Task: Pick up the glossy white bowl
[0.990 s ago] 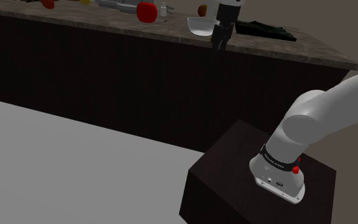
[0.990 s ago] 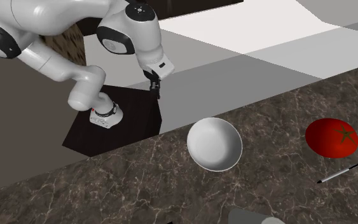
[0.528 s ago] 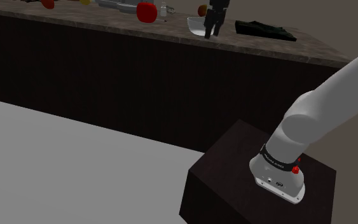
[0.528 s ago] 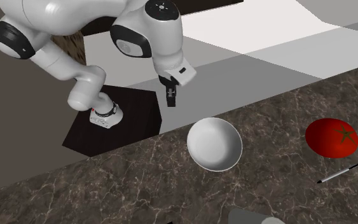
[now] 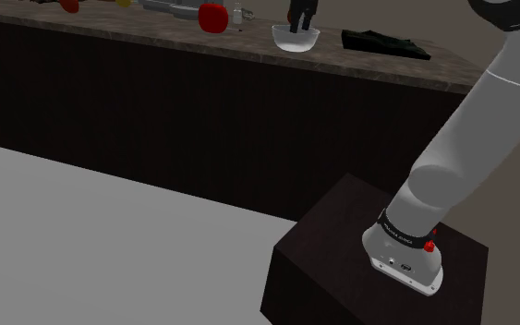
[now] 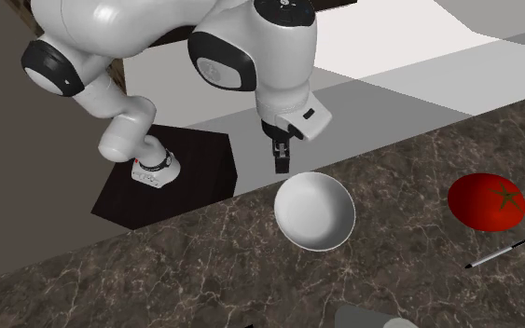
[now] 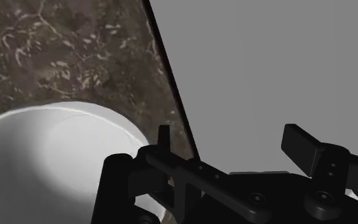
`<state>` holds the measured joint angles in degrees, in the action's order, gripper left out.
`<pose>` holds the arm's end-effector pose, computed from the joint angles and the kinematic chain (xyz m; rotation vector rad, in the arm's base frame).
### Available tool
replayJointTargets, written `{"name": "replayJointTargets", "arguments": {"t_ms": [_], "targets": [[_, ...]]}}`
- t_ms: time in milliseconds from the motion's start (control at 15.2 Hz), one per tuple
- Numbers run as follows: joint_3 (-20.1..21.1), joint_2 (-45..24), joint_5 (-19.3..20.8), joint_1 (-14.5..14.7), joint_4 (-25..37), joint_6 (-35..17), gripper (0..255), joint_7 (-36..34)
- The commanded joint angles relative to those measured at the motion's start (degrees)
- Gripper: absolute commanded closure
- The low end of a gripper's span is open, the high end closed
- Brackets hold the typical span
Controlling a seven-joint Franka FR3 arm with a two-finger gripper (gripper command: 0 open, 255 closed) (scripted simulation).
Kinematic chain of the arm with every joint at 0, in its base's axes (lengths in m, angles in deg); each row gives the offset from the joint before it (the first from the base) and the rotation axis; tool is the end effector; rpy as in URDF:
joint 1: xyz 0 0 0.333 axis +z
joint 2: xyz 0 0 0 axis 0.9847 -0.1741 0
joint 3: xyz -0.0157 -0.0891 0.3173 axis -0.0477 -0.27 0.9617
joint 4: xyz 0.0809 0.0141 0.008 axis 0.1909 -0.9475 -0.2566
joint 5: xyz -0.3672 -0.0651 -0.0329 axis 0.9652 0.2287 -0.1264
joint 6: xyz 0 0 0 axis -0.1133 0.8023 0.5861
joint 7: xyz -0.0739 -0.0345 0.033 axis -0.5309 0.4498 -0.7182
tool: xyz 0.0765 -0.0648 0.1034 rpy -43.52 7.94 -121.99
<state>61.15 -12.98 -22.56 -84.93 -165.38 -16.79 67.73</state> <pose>0.5045 -0.1166 0.6361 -3.1119 -0.2888 -0.0787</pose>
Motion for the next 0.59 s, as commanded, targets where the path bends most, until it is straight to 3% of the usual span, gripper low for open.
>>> {"name": "replayJointTargets", "arguments": {"t_ms": [0, 264, 528], "targets": [[-0.7, -5.17, -0.74, -0.56, 7.67, 2.23, 0, 1.43], [-1.9, -17.19, -3.06, -2.82, 27.14, 9.24, 0, 4.26], [-1.76, -15.27, -2.64, -2.51, 21.9, 5.88, 0, 4.21]]}}
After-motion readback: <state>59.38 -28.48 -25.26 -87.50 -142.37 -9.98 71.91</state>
